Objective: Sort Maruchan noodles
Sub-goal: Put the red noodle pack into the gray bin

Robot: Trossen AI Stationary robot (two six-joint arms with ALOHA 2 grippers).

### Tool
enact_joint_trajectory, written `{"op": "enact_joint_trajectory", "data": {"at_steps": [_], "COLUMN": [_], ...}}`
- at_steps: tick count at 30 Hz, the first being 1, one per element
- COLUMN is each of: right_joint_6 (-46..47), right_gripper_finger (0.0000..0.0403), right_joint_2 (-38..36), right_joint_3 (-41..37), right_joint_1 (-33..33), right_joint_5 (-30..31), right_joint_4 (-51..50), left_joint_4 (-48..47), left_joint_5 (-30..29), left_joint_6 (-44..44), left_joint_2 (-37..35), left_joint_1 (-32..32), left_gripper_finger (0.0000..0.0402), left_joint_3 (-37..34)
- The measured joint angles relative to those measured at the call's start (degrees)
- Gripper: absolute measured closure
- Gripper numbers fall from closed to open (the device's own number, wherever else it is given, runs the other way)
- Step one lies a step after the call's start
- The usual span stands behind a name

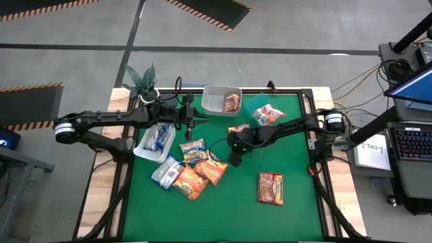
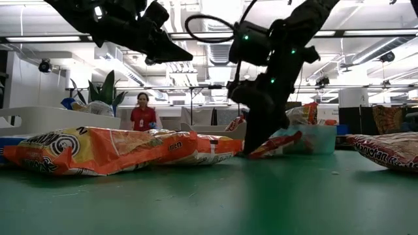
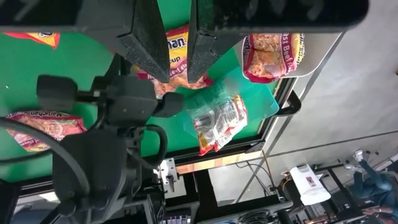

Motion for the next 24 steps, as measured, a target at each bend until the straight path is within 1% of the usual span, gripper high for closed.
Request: {"op": "enact_joint_trajectory", "data": {"at_steps": [4, 9, 13, 19, 24], "right_joint_6": [0.6, 3.61, 3.78, 3.38, 3.39], "right_gripper_finger": [0.039, 0.039, 0.039, 0.039, 0.039], "right_joint_2": [0.8, -0.49, -3.16, -8.42, -11.45], "right_joint_3": [0.17, 0.74, 1.51, 1.68, 1.7], "right_joint_1": [-1.19, -3.13, -4.34, -3.99, -3.02], "right_joint_5": [4.48, 11.42, 11.73, 10.99, 10.67], "right_joint_4": [1.89, 1.0, 1.16, 0.04, -1.15], "left_joint_4": [0.0, -0.02, 0.0, 0.0, -0.01], "left_joint_5": [0.01, 0.0, 0.02, 0.01, 0.02], "left_joint_6": [0.0, 0.0, 0.0, -0.11, -0.12], "left_joint_2": [0.0, 0.0, 0.0, 0.0, 0.0], "left_joint_1": [0.0, -0.02, -0.02, -0.02, -0.02], "left_gripper_finger": [0.0363, 0.0363, 0.0363, 0.0363, 0.0363], "left_joint_3": [0.0, 0.0, 0.0, 0.0, 0.0]}}
